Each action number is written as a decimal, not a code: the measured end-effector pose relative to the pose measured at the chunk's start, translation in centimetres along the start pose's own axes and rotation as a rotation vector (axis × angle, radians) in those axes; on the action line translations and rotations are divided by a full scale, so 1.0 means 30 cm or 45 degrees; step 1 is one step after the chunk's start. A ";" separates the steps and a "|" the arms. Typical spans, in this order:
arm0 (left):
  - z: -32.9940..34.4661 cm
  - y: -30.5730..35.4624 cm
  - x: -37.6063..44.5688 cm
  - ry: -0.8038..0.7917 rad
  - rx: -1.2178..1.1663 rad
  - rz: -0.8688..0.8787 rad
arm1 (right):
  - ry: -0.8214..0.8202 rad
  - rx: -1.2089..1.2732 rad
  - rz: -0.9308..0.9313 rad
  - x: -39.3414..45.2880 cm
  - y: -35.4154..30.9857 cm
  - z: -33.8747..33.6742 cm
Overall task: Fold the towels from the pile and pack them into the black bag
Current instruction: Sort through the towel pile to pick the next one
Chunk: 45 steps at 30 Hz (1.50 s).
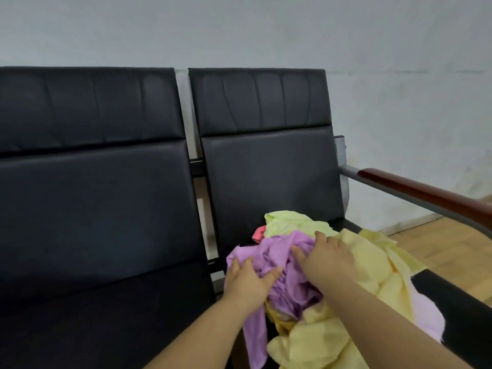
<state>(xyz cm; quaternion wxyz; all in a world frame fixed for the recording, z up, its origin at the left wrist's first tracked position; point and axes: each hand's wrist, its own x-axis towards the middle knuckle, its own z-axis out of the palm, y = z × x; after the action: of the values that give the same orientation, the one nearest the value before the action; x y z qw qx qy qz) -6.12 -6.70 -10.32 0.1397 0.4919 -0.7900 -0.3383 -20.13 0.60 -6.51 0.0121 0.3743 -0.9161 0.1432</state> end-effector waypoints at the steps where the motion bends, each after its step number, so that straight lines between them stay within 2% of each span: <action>1: 0.013 -0.006 0.027 -0.020 0.012 -0.014 | -0.019 0.020 -0.006 0.019 0.001 0.012; 5: 0.071 -0.059 0.077 -0.040 0.026 0.095 | -0.086 0.181 0.031 0.065 0.004 0.074; 10: 0.066 -0.092 0.042 0.018 -0.427 0.222 | -0.132 0.511 -0.018 0.072 0.021 0.097; 14: -0.068 -0.115 0.002 0.178 -0.745 0.189 | -0.069 0.830 -0.017 0.040 -0.020 0.046; 19: -0.322 -0.181 -0.141 0.411 -0.872 0.029 | -0.057 1.012 -0.102 -0.069 -0.182 -0.022; 24: -0.561 -0.367 -0.400 0.499 -0.736 0.056 | -0.193 0.988 -0.349 -0.293 -0.391 -0.036; 28: -0.662 -0.603 -0.606 0.537 -0.598 -0.123 | -0.368 0.902 -0.507 -0.515 -0.455 0.039; 31: -0.652 -0.769 -0.753 0.454 -0.410 -0.237 | -0.640 0.600 -0.609 -0.670 -0.437 0.150; 35: -0.576 -0.942 -0.919 0.257 -0.186 -0.340 | -0.624 0.411 -0.904 -0.825 -0.379 0.258; 38: -0.533 -0.972 -0.974 0.310 -0.134 -0.345 | -0.583 0.522 -0.834 -0.846 -0.363 0.299; 41: -0.518 -0.923 -0.965 0.452 0.082 -0.148 | -0.516 0.591 -0.725 -0.842 -0.373 0.308; 43: -0.495 -0.874 -0.960 0.320 0.027 -0.029 | -0.495 0.591 -0.677 -0.839 -0.376 0.299; 45: -0.459 -0.838 -0.968 0.108 -0.035 -0.026 | -0.568 0.543 -0.621 -0.839 -0.376 0.286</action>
<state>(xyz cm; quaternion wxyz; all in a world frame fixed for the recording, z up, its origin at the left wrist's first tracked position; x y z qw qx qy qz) 32.51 5.93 -13.88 0.1763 0.5117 -0.7736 -0.3296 6.50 7.79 -15.13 -0.2315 0.5971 -0.7301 0.2384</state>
